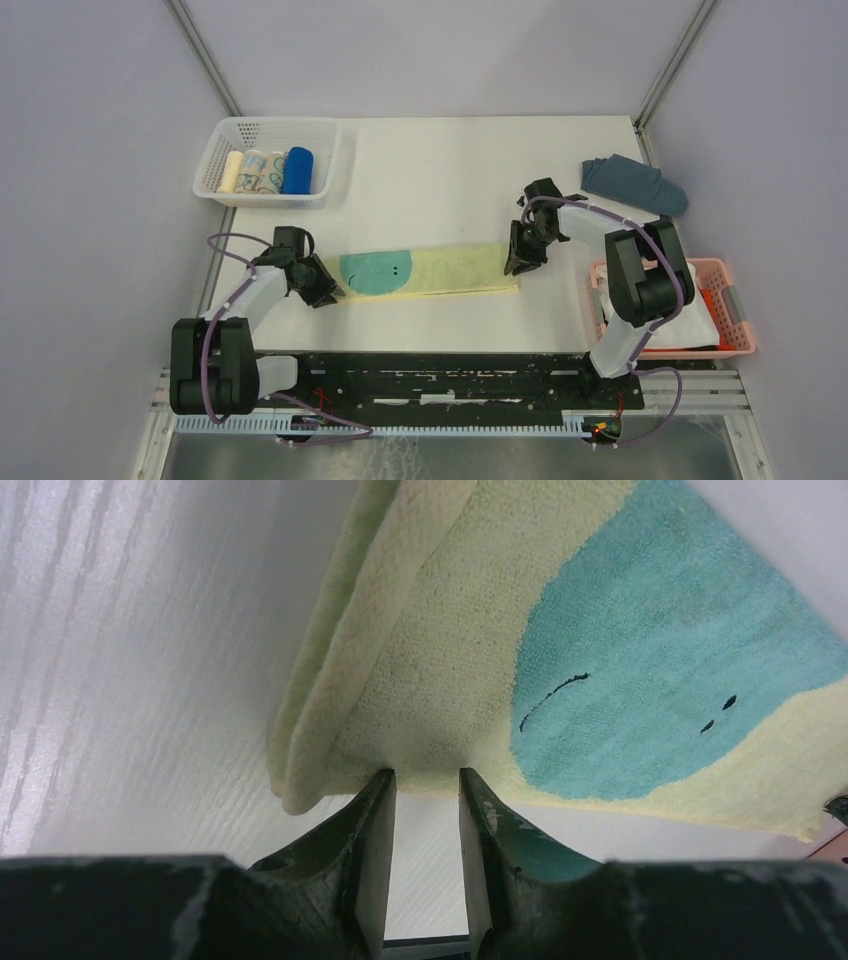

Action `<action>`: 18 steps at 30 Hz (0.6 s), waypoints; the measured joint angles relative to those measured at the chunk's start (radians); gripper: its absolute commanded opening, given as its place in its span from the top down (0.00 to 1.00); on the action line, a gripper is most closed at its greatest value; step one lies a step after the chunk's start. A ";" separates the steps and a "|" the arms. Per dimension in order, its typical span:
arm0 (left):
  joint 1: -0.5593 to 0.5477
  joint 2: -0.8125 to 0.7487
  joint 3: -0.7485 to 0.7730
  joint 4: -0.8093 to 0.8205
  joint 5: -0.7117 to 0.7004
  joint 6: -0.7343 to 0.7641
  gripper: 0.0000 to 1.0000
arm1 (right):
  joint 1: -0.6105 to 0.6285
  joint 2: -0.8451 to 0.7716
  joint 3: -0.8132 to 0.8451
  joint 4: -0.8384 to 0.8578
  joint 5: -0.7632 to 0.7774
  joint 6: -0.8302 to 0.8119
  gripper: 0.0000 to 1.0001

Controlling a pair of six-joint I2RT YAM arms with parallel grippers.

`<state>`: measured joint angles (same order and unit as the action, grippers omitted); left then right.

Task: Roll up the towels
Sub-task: Fold the towel at the center of the board.

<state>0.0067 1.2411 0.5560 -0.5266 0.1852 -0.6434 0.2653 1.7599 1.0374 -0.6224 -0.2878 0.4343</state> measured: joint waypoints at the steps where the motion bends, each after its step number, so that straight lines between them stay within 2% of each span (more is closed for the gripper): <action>1: -0.002 0.000 0.000 0.002 0.001 0.000 0.60 | -0.003 0.000 0.002 -0.003 0.004 0.000 0.65; 11: -0.065 -0.010 0.053 -0.014 0.027 -0.001 0.42 | -0.011 -0.015 0.043 -0.032 0.064 -0.062 0.54; 18: -0.065 -0.055 0.215 -0.068 -0.069 0.048 0.38 | -0.012 -0.076 0.108 -0.076 0.134 -0.103 0.54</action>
<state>-0.0586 1.1862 0.7708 -0.5945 0.1158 -0.5949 0.2531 1.6836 1.1458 -0.6987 -0.1543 0.3313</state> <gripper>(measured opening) 0.607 0.471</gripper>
